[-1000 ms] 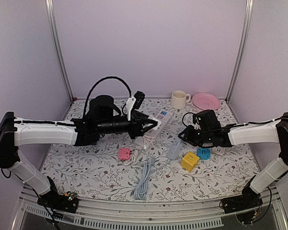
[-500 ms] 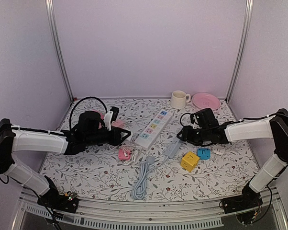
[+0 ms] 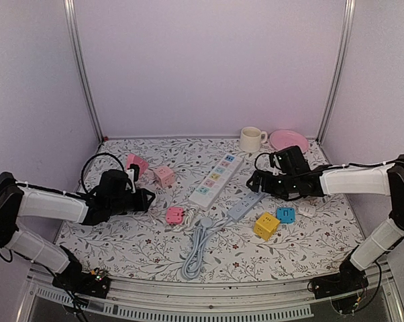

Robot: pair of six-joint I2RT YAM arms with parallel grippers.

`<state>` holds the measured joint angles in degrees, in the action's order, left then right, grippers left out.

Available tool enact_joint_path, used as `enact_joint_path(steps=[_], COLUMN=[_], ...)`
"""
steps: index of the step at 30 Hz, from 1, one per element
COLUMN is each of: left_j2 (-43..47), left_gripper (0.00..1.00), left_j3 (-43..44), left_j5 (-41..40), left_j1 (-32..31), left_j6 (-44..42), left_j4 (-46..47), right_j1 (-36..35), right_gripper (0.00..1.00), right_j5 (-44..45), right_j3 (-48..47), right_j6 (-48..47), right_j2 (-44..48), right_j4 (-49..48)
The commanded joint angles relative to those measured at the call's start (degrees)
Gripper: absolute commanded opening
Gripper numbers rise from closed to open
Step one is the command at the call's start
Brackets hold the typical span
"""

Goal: Pull the plug off the socket

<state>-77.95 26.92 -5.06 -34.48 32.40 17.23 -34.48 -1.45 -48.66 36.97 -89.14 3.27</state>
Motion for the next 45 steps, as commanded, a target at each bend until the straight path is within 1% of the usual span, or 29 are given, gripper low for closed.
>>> enact_joint_path(steps=[1,2,6,7,8,11,12,13,20,26,29,32,35,39,42,43,45], left_j2=[-1.4,-1.5,-1.4,-1.3,-1.1,0.1,0.7,1.5,9.0,14.8,17.4,19.5,20.9,21.6,22.2,22.6,23.3], left_gripper=[0.22,0.26,0.48,0.55,0.65,0.82,0.93,0.97,0.97,0.97,0.97,0.97,0.97,0.97,0.97,0.97,0.97], left_j3=[-0.1,-0.1,-0.5,-0.7,-0.9,-1.2,-1.2,-1.2,0.7,2.3,3.5,4.9,4.8,3.6,1.1,-0.2,-3.2], left_j5=[0.0,0.0,0.3,0.3,0.1,-0.6,-1.0,-1.3,-4.1,-3.5,-2.7,-3.8,-2.9,-1.5,0.5,3.0,5.2], left_j1=[1.6,1.7,1.8,1.8,1.8,1.9,1.9,1.9,2.3,4.0,6.5,9.4,12.9,17.4,20.6,21.5,23.2], left_j6=[-0.4,-0.4,-0.3,-0.2,-0.1,0.1,0.1,-0.2,-2.4,-4.5,-5.2,-5.4,-6.8,-8.1,-10.9,-13.5,-15.7], left_j4=[2.1,2.0,2.6,2.8,2.7,2.5,2.1,1.8,-2.9,-4.5,-6.1,-8.4,-8.5,-6.2,-1.1,2.1,8.4], right_j1=[0.2,0.2,0.3,0.2,0.3,0.3,0.3,0.3,0.4,0.4,1.4,6.1,14.0,20.1,26.1,27.8,30.4], right_gripper=[0.99,0.99,0.99,0.99,0.99,0.99,0.99,0.99,0.99,0.99,0.99,0.99,0.99,0.99,0.99,0.99,0.99], right_j5=[6.0,6.9,10.9,12.0,13.2,16.4,17.4,18.6,25.4,30.3,33.7,31.7,25.4,24.9,22.7,22.1,21.8], right_j3=[-1.8,-1.8,-1.6,-1.5,-1.5,-1.5,-1.4,-1.4,-0.4,1.8,5.0,10.9,16.2,21.6,23.9,24.8,26.6], right_j6=[-2.9,-3.1,-4.0,-4.5,-4.7,-5.7,-6.1,-6.3,-8.1,-13.0,-16.3,-19.3,-19.3,-22.7,-24.3,-24.7,-26.2], right_j2=[4.7,5.5,8.4,9.4,10.2,12.0,12.4,12.8,15.0,18.2,20.1,23.1,26.3,27.1,25.5,24.5,23.1], right_j4=[3.7,4.4,6.7,7.2,7.5,8.3,8.5,8.6,8.3,4.0,-0.3,-8.0,-14.6,-25.0,-30.2,-31.9,-36.7])
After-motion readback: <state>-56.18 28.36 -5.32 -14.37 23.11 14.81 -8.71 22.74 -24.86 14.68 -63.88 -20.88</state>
